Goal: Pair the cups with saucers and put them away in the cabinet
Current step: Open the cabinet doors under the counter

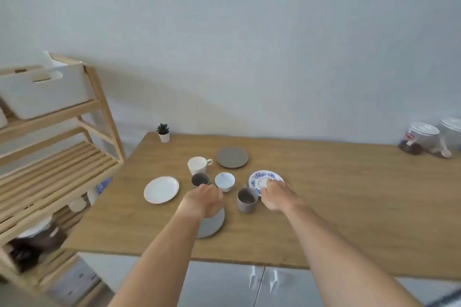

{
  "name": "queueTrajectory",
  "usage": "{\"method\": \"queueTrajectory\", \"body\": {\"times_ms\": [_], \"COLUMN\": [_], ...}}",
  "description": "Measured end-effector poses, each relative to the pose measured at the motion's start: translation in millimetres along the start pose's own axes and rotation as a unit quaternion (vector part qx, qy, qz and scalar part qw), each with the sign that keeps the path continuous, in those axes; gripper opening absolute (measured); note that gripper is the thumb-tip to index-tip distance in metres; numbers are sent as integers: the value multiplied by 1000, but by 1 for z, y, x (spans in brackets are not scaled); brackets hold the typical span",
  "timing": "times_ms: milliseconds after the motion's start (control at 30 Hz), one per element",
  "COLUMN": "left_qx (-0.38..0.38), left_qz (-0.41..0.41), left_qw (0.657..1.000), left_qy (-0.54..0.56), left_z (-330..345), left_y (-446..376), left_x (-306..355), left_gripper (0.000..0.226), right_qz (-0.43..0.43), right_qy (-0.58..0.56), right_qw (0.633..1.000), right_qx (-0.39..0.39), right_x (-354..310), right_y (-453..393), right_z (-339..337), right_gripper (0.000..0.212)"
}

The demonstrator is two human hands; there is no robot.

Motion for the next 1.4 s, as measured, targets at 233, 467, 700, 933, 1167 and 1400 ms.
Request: {"method": "queueTrajectory", "body": {"times_ms": [233,467,700,933,1167,1400], "left_qx": [-174,-189,-162,-122,-110,-152], "left_qz": [-83,-82,-174,-206,-186,-96], "left_qw": [976,975,935,904,935,967], "left_qy": [104,85,264,354,281,182], "left_z": [160,224,282,305,316,324], "left_y": [52,56,38,28,71,160], "left_x": [-19,24,42,36,37,16], "left_gripper": [44,42,38,33,30,29], "right_qz": [72,23,44,43,52,-37], "right_qy": [28,101,-14,-12,15,-9], "right_qw": [988,987,995,995,997,999], "right_qx": [-134,-124,-92,-84,-61,-32], "right_x": [88,121,132,140,133,73], "right_y": [33,41,47,42,51,157], "right_z": [123,157,180,188,184,235], "right_gripper": [51,72,68,67,65,64]}}
Point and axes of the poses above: each hand's wrist, its own y-axis away from the middle knuckle, its own z-axis out of the palm, x = y × z, the point moved 10 cm from there along -y, towards the middle knuckle, and after that the axes turned 1 degree about -z, right-handed, at the moved point
